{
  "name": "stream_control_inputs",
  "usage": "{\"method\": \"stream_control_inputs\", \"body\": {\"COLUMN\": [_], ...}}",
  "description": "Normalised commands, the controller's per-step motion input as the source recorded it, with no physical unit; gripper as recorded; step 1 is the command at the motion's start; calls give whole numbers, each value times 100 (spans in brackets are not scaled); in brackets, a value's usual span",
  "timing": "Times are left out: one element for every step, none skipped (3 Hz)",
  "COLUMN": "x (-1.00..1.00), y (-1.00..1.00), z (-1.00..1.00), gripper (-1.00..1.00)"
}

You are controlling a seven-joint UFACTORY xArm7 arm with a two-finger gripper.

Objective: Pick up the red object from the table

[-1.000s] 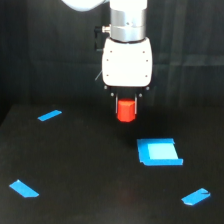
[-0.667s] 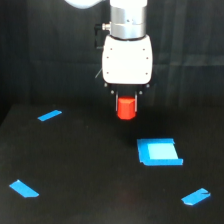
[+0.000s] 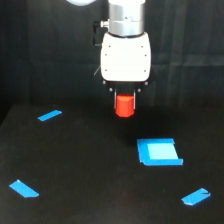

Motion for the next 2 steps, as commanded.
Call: {"method": "stream_control_inputs", "body": {"x": [1,-1], "y": [-7,-6], "z": [9,12], "gripper": [-100,-95]}}
